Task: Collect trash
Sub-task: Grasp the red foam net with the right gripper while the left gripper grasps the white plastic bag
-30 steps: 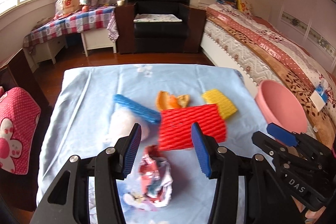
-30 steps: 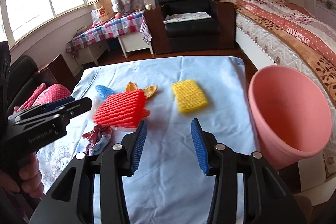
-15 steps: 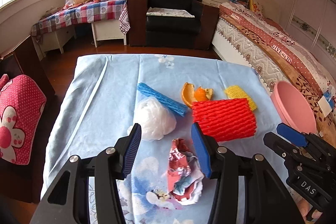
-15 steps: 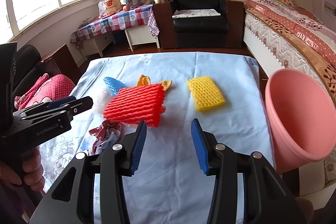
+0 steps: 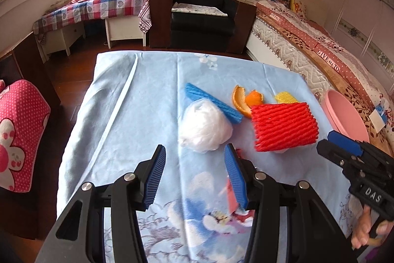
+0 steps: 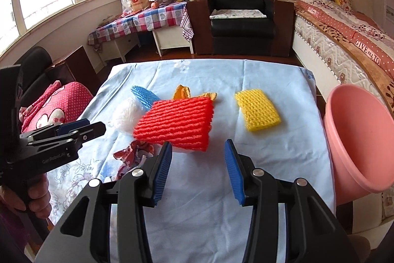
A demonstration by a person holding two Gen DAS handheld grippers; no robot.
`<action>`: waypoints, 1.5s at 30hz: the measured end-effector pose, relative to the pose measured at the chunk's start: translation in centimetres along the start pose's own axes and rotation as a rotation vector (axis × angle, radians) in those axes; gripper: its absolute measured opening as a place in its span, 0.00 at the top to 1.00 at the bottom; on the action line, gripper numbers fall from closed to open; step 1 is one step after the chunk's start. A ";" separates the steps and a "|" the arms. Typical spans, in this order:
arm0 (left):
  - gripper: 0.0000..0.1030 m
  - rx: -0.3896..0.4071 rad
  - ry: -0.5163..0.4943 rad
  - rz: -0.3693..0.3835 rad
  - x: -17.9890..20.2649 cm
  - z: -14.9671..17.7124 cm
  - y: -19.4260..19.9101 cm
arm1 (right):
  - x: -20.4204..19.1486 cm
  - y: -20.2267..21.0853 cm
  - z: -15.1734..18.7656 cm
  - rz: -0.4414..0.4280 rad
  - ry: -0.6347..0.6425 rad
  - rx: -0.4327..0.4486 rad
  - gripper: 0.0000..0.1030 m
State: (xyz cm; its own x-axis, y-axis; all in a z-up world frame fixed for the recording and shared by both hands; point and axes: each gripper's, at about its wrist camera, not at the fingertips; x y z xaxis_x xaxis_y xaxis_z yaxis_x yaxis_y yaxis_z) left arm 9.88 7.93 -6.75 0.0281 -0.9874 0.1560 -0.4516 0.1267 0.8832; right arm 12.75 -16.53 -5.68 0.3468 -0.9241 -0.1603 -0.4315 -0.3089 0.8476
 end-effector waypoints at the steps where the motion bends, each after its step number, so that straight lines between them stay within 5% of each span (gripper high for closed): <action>1: 0.53 0.002 0.003 0.009 -0.5 0.1 0.1 | -0.1 -0.1 -0.2 -0.005 0.002 0.001 0.57; 19: 0.49 -0.059 -0.036 0.021 0.0 -2.9 -5.2 | 1.2 -3.8 -3.4 -0.089 -0.073 -0.067 0.57; 25: 0.72 -0.056 -0.043 0.032 -0.5 -2.7 -5.6 | 0.4 -4.1 -2.9 -0.125 -0.042 -0.061 0.57; 31: 0.81 -0.023 -0.048 0.029 -0.6 -2.2 -4.5 | -0.3 -3.7 -2.4 -0.121 -0.021 -0.050 0.82; 45: 0.83 0.070 -0.083 0.060 1.1 -1.1 0.9 | 1.6 0.9 -1.3 -0.131 -0.066 0.052 0.88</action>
State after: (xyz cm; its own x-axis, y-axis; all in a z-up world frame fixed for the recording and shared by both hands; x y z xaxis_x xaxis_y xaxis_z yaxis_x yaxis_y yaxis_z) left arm 10.53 7.09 -5.32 -0.0737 -0.9830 0.1680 -0.5114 0.1819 0.8399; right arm 13.94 -18.02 -4.52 0.3486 -0.8872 -0.3024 -0.4292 -0.4379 0.7900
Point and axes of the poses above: each gripper's, at about its wrist camera, not at the fingertips, and y roughly against the way its jaws point, x to its right, z to its underside, and after that the axes turned 14 degrees about -x, right-handed
